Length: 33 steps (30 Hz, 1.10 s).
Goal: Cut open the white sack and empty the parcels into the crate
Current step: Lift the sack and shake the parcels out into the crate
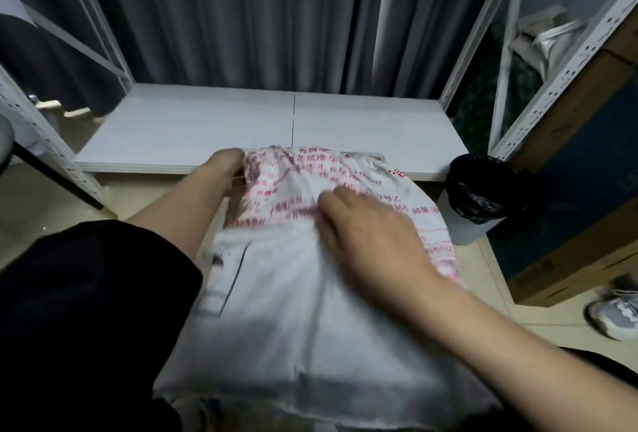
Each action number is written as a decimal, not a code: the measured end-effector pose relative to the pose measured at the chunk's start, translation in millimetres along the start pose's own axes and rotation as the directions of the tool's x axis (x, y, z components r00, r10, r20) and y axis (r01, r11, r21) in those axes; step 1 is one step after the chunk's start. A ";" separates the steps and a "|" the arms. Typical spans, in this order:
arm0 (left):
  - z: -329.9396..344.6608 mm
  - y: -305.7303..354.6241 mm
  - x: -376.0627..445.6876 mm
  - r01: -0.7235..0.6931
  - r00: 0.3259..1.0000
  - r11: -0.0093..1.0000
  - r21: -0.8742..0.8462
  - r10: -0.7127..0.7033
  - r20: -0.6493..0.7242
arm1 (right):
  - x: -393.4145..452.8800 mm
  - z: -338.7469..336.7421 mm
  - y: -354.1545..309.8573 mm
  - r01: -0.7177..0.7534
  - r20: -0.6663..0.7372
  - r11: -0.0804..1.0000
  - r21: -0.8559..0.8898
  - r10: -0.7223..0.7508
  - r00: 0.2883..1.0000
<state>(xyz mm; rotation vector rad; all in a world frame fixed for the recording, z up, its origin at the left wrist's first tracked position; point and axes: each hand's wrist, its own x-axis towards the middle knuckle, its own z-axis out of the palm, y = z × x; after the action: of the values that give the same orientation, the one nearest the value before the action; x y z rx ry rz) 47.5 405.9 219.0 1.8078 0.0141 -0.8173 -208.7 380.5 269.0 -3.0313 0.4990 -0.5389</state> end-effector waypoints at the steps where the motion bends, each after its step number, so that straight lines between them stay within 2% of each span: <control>1: -0.9 10.6 -11.2 -0.029 0.999 0.993 0.112 0.027 0.022 | 18.5 -7.3 6.5 -0.011 -0.016 1.000 -0.003 0.011 1.000; 2: -3.7 20.6 -16.8 -0.115 0.993 0.962 0.250 0.103 0.058 | 37.0 -12.0 12.6 -0.027 -0.021 1.000 -0.011 0.027 0.999; 4: -12.8 41.3 -40.9 -0.319 0.947 0.821 0.473 0.292 0.132 | 75.8 -15.5 22.7 -0.047 0.006 0.999 -0.027 0.048 0.999; 7: -23.7 55.2 -91.6 -0.592 0.806 0.645 0.483 0.481 0.346 | 128.8 -12.5 35.6 -0.005 -0.001 0.997 -0.081 0.005 1.000; 9: -34.6 52.6 -120.3 -0.717 0.697 0.476 0.509 0.502 0.513 | 155.5 -11.2 46.1 0.022 -0.047 0.993 -0.117 -0.028 0.998; 11: -44.4 37.9 -132.0 -0.740 0.647 0.160 0.653 0.434 0.627 | 173.3 -9.8 56.9 0.050 -0.077 0.989 -0.142 -0.061 0.995; 13: -49.2 20.5 -131.4 -0.664 0.631 -0.141 0.735 0.422 0.651 | 184.4 -8.0 62.2 0.083 -0.081 0.985 -0.152 -0.096 0.992; 15: -47.6 10.2 -122.6 -0.576 0.581 -0.331 0.747 0.478 0.659 | 193.8 -7.3 64.5 0.092 -0.079 0.985 -0.148 -0.105 0.991; 17: -45.5 13.6 -114.4 -0.515 0.511 -0.424 0.745 0.545 0.665 | 203.3 -6.9 67.4 0.074 -0.075 0.988 -0.133 -0.085 0.994; 19: -42.6 24.9 -105.0 -0.470 0.463 -0.471 0.746 0.588 0.663 | 212.7 -9.3 70.1 0.036 -0.045 0.994 -0.102 -0.041 0.998; 20: -41.1 30.2 -100.1 -0.456 0.465 -0.472 0.755 0.596 0.654 | 216.6 -11.1 71.1 0.006 -0.003 0.997 -0.081 -0.006 1.000; 23: -38.3 48.4 -81.4 -0.395 0.532 -0.418 0.818 0.622 0.575 | 222.6 -29.3 71.2 -0.081 0.197 0.997 0.016 0.076 0.978; 27: -30.8 77.8 -53.5 -0.330 0.619 -0.326 0.886 0.633 0.464 | 181.1 -70.0 65.0 -0.039 0.324 0.994 0.103 0.003 0.946; 29: -22.3 89.9 -41.3 -0.299 0.656 -0.275 0.914 0.636 0.407 | 141.6 -78.0 68.5 -0.029 0.457 0.999 0.019 0.017 0.889; 31: -16.8 97.6 -30.5 -0.284 0.691 -0.204 0.937 0.633 0.348 | 106.8 -72.7 83.1 -0.039 0.572 0.984 -0.175 0.134 0.809; 33: -12.1 101.2 -20.5 -0.259 0.721 -0.122 0.958 0.636 0.276 | 85.4 -62.7 106.2 -0.086 0.549 0.937 -0.338 0.270 0.791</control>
<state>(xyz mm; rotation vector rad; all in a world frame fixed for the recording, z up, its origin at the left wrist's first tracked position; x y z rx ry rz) 77.2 383.0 315.9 2.9170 -1.3216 0.2257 -186.7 254.9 348.1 -3.1159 0.8687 0.5383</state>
